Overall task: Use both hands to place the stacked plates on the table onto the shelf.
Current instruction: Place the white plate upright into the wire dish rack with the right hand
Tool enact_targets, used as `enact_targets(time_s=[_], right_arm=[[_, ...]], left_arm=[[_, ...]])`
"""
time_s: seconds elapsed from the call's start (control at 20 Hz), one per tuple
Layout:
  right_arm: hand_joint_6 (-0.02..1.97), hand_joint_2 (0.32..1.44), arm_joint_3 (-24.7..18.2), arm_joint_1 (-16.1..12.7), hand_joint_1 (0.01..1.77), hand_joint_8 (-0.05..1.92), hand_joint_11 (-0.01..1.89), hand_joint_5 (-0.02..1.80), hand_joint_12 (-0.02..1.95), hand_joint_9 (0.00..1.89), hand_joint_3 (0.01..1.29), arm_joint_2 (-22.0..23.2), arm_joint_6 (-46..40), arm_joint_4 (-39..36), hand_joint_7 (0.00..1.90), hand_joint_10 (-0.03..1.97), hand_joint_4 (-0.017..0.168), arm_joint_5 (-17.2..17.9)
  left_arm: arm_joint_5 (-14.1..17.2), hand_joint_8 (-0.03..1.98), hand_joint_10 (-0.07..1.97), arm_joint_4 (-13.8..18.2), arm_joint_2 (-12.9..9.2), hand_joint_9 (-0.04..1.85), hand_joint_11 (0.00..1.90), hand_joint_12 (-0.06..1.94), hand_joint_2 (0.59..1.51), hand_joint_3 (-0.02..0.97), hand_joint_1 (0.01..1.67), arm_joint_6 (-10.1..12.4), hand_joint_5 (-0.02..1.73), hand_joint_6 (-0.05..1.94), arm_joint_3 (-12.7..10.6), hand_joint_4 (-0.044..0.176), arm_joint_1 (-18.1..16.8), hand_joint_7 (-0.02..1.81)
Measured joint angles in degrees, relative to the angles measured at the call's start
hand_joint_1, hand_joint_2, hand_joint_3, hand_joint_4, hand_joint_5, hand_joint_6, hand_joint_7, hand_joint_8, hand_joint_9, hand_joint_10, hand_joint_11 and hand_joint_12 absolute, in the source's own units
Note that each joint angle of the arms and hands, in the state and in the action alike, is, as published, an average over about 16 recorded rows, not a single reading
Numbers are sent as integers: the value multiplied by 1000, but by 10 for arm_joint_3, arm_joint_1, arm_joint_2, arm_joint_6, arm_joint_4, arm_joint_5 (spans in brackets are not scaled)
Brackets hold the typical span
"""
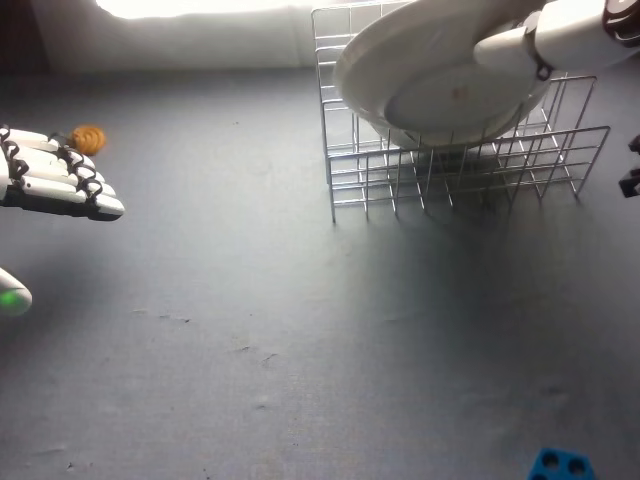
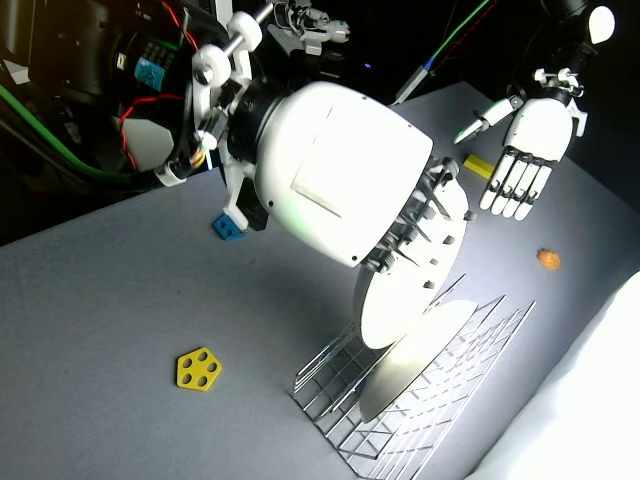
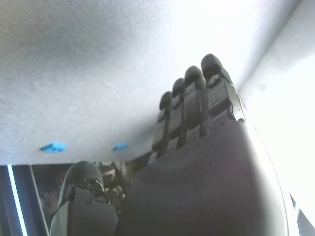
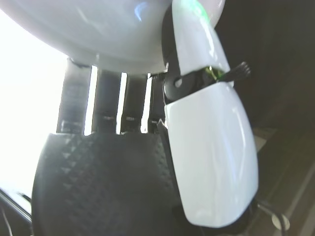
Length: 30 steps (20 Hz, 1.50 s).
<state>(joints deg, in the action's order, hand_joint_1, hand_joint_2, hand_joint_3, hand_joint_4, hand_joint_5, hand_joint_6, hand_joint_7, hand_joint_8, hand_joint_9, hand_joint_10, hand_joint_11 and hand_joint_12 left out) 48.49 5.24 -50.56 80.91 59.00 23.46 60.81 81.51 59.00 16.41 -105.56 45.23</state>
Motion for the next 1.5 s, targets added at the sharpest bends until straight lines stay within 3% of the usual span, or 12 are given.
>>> enact_targets(time_s=[0.9, 1.5], right_arm=[[1110, 1074, 72, 23, 1354, 1061, 648, 794, 1314, 890, 11, -62, -3, 3, 911, 1217, -10, -2], [1104, 1073, 105, 48, 1351, 1057, 647, 792, 1309, 891, 11, -86, -6, 2, 911, 1217, -12, 7]], left_arm=[[-2, -5, 13, 5, 0, 101, 17, 264, 1074, 21, 17, -8, 83, 17, 6, 3, -5, 110], [-6, -5, 13, 19, -9, 111, 16, 278, 1074, 21, 16, -39, 90, 18, 39, 4, -23, 109]])
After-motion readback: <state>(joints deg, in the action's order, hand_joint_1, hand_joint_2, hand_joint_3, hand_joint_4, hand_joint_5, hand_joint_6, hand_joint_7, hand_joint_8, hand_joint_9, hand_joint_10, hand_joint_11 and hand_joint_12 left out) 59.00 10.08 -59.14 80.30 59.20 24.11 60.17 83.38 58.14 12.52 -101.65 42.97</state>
